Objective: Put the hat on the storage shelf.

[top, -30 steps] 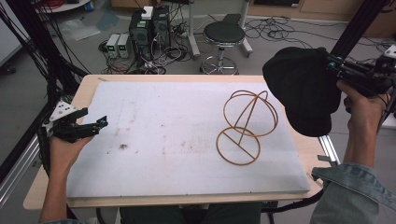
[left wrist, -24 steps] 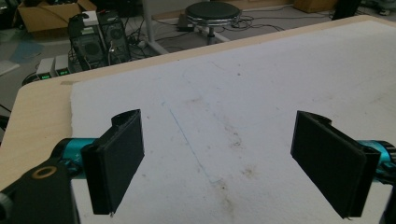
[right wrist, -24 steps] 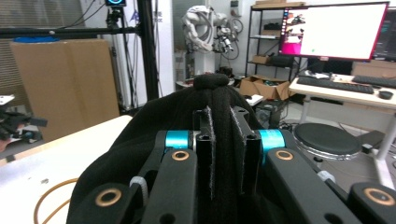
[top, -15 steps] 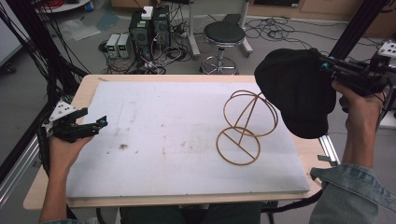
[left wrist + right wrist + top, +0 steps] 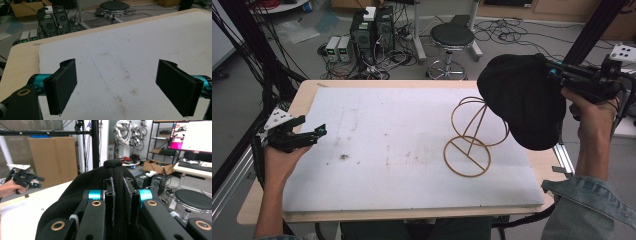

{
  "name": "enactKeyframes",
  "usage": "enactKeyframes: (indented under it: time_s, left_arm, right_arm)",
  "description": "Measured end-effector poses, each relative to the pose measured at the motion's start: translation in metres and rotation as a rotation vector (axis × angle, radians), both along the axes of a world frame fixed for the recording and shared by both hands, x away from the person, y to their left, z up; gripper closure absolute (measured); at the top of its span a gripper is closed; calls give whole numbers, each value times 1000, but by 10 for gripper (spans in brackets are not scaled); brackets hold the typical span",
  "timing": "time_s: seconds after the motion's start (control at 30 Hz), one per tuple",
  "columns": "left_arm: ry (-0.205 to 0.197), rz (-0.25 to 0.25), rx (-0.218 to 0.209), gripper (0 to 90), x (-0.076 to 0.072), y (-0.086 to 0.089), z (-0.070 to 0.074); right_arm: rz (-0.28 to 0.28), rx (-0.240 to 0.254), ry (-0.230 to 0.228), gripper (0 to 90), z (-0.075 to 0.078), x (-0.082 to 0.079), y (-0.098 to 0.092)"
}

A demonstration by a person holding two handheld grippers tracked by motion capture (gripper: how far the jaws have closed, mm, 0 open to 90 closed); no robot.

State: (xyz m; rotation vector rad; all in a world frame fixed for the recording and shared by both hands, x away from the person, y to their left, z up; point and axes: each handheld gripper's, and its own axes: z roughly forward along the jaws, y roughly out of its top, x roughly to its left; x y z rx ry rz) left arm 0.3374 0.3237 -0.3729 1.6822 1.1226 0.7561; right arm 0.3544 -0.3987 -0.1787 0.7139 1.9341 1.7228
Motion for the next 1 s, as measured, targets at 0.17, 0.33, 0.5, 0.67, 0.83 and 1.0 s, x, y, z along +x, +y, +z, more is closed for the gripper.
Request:
enactKeyframes:
  time_s: [0.17,0.33,0.5,0.67,0.83,1.0]
  left_arm:
    - [1,0,5,176,0,0,0]
    - [0,2,2,176,0,0,0]
    - [2,1,4,176,0,0,0]
    - [0,2,6,176,0,1,0]
    - [1,2,5,176,0,1,0]
    - [1,2,4,177,0,1,0]
  right_arm:
    - [23,-16,-7,823,-1,1,5]
    - [45,-16,-1,822,-4,2,9]
    - [58,-22,6,821,-7,3,13]
    - [85,-26,14,820,-10,4,17]
    - [99,-31,15,817,-12,5,22]
    - [113,-38,15,816,-12,6,26]
